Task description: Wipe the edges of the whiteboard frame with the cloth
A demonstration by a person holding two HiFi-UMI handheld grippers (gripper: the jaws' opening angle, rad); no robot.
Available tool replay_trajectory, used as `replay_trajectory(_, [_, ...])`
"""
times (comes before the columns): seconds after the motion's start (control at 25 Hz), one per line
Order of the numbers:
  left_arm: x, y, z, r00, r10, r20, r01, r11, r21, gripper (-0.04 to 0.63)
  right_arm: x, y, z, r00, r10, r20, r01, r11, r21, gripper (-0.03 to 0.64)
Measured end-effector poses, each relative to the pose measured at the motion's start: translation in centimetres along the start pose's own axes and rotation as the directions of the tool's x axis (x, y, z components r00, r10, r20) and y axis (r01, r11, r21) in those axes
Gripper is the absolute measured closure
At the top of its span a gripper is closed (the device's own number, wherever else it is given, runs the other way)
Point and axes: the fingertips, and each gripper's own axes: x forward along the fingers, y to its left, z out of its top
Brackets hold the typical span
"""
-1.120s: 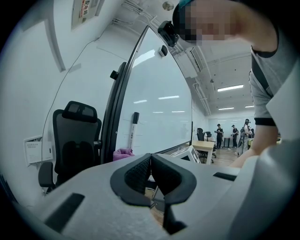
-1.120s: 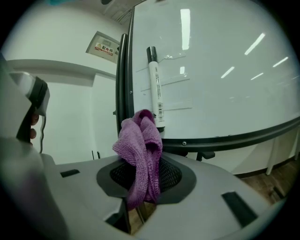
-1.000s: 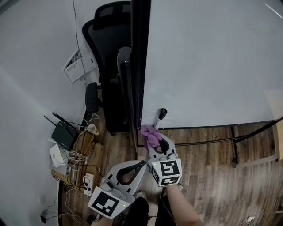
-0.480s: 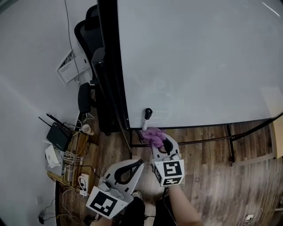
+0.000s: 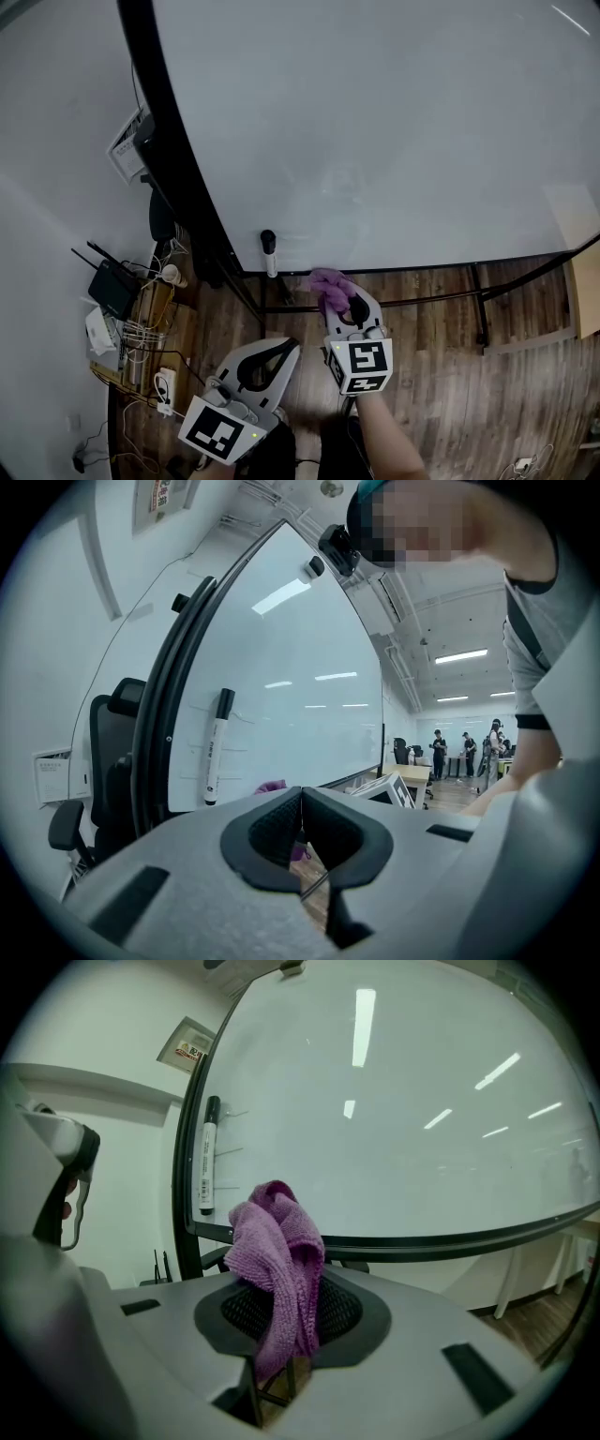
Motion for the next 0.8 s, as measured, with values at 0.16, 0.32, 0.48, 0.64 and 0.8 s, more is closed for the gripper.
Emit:
replay_trajectory(0.16, [1.3, -1.4, 0.2, 1.000, 0.000, -0.006, 0.000, 1.000, 0.005, 0.578, -0.7, -2.2, -0.1, 1.000, -0.010, -0.008, 0.010, 1.000, 0.002, 0.520])
replay_trajectory(0.32, [2.5, -2.9, 0.4, 1.000, 0.000, -0.001, 0.000, 1.000, 0.008, 0.578, -1.4, -4.3, -0.1, 1.000, -0.017, -0.012, 0.017, 1.000, 0.009, 0.520])
replay_trajectory(0.48, [3.4, -4.3, 0.5, 1.000, 0.003, 0.005, -0.003, 1.000, 0.005, 0.578, -2.3, -6.3, -0.5, 1.000, -0.024, -0.020, 0.025, 0.999, 0.027, 0.520])
replay_trajectory(0.64, [4.4, -5.7, 0.7, 1.000, 0.005, 0.008, -0.005, 1.000, 0.004, 0.578, -2.9, -8.0, -0.4, 0.999, -0.023, -0.024, 0.023, 1.000, 0.020, 0.520])
replay_trajectory(0.8, [5.7, -6.8, 0.8, 1.000, 0.005, 0.016, -0.005, 1.000, 0.004, 0.578, -3.4, -9.7, -0.5, 0.999, -0.025, -0.027, 0.025, 0.999, 0.019, 0.520])
